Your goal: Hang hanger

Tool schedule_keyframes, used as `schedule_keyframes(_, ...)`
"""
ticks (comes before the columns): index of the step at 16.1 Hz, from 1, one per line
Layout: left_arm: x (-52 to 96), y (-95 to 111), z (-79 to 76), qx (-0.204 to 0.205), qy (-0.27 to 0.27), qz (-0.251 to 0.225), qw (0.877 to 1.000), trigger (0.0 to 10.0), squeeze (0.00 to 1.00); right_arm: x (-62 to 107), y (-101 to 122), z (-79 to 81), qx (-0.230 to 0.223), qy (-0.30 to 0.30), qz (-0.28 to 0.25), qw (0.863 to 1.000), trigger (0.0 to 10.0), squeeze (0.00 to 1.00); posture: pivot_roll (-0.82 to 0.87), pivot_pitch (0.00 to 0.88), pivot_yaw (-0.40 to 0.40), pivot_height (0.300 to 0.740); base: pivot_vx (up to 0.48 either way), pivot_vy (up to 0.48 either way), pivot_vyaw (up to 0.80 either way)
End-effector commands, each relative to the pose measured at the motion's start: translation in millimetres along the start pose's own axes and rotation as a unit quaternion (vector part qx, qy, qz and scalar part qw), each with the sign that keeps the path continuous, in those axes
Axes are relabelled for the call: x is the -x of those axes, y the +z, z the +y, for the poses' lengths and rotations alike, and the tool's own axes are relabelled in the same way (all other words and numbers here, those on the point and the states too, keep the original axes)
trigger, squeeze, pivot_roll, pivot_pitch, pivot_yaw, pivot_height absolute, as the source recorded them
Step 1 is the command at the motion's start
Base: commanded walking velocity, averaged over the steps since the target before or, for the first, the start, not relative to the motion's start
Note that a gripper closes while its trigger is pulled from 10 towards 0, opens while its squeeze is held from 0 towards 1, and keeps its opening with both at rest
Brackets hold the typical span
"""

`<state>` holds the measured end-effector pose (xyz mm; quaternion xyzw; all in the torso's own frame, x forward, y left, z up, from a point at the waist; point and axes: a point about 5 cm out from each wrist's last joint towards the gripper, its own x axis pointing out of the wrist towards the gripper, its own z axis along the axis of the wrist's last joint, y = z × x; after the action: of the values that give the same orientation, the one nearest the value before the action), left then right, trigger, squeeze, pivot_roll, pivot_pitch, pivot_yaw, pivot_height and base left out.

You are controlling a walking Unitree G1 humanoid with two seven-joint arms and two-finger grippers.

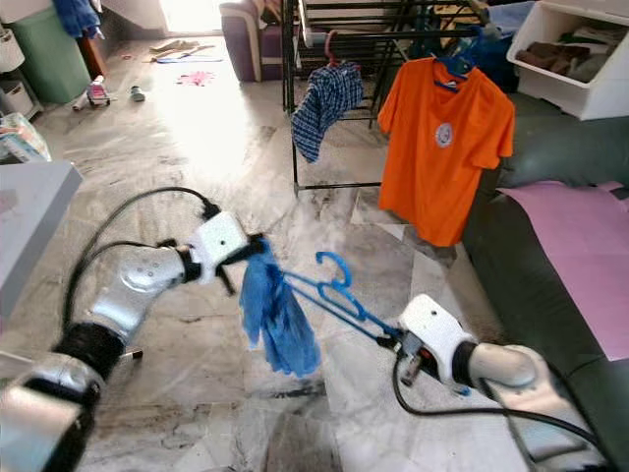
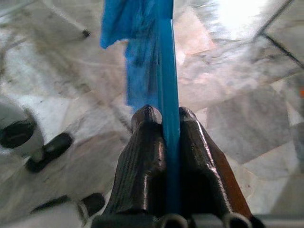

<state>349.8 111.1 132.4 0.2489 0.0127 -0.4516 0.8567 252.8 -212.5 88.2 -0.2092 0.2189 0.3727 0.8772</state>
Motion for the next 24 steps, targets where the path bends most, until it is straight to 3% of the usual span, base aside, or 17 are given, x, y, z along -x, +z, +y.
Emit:
schedule_keyframes(1, 1.8, 7.2, 1.9, 0.028, -0.008, -0.018, 0.999, 10.0, 0.00, 0.9, 2.2, -6.9, -0.001, -0.025, -0.010, 1.000, 10.0, 0.00, -0.07, 0.040, 0.007, 0.740, 0.000, 0.000, 0.00)
schedule_keyframes(4, 2.9, 20.8, -3.5, 0.142, -0.029, -0.069, 0.987, 10.0, 0.00, -9.3, -4.9, -6.9, -0.017, -0.051, -0.012, 0.998, 10.0, 0.00, -0.06, 0.040, 0.002, 0.740, 0.000, 0.000, 0.00)
schedule_keyframes(6, 7.9, 32.2, -5.1, 0.168, -0.050, -0.091, 0.980, 10.0, 0.00, -13.0, -11.6, -8.9, -0.024, -0.067, -0.006, 0.997, 10.0, 0.00, -0.05, 0.041, -0.002, 0.740, 0.000, 0.000, 0.00)
schedule_keyframes(8, 10.7, 37.2, -4.8, 0.145, -0.060, -0.085, 0.984, 10.0, 0.00, -13.6, -14.5, -11.8, -0.030, -0.076, -0.006, 0.997, 10.0, 0.00, -0.05, 0.041, -0.004, 0.740, 0.000, 0.000, 0.00)
schedule_keyframes(10, 14.8, 27.1, 0.9, 0.126, -0.038, -0.056, 0.990, 10.0, 0.00, -12.0, -16.2, -10.5, -0.043, -0.066, -0.008, 0.997, 10.0, 0.00, -0.05, 0.042, -0.003, 0.740, 0.000, 0.000, 0.00)
schedule_keyframes(12, 15.3, 40.8, 4.6, 0.142, -0.023, -0.090, 0.986, 10.0, 0.00, -9.3, -30.3, -8.0, -0.065, -0.059, 0.017, 0.996, 10.0, 0.00, -0.06, 0.045, -0.004, 0.740, 0.000, 0.000, 0.00)
schedule_keyframes(15, 16.8, 61.5, 12.8, 0.152, 0.001, -0.140, 0.978, 10.0, 0.00, -10.6, -48.5, -7.7, -0.149, -0.085, 0.028, 0.985, 10.0, 0.00, -0.06, 0.047, -0.004, 0.740, 0.000, 0.000, 0.00)
schedule_keyframes(16, 18.7, 70.9, 16.0, 0.161, 0.001, -0.162, 0.974, 10.0, 0.00, -12.2, -52.9, -10.4, -0.196, -0.108, 0.022, 0.974, 10.0, 0.00, -0.05, 0.048, -0.007, 0.740, 0.000, 0.000, 0.00)
schedule_keyframes(17, 19.0, 72.4, 16.5, 0.162, 0.001, -0.165, 0.973, 10.0, 0.00, -12.5, -53.9, -10.9, -0.206, -0.112, 0.021, 0.972, 10.0, 0.00, -0.05, 0.048, -0.007, 0.740, 0.000, 0.000, 0.00)
schedule_keyframes(18, 20.9, 78.5, 18.0, 0.164, -0.003, -0.173, 0.971, 10.0, 0.00, -11.8, -65.9, -16.5, -0.250, -0.149, 0.036, 0.956, 10.0, 0.00, -0.05, 0.048, -0.008, 0.740, 0.000, 0.000, 0.00)
schedule_keyframes(21, 24.2, 77.7, 19.1, 0.161, 0.008, -0.168, 0.973, 10.0, 0.00, -11.5, -75.1, -18.5, -0.302, -0.170, 0.044, 0.937, 10.0, 0.00, -0.05, 0.050, -0.008, 0.740, 0.000, 0.000, 0.00)
schedule_keyframes(23, 20.7, 83.4, 11.7, 0.154, 0.008, -0.178, 0.972, 10.0, 0.00, -11.5, -79.2, -24.0, -0.371, -0.199, 0.027, 0.907, 10.0, 0.00, -0.05, 0.051, -0.006, 0.740, 0.000, 0.000, 0.00)
schedule_keyframes(24, 16.8, 88.0, 1.6, 0.142, -0.003, -0.185, 0.973, 10.0, 0.00, -12.2, -74.1, -34.3, -0.417, -0.235, -0.010, 0.878, 10.0, 0.00, -0.05, 0.051, -0.006, 0.740, 0.000, 0.000, 0.00)
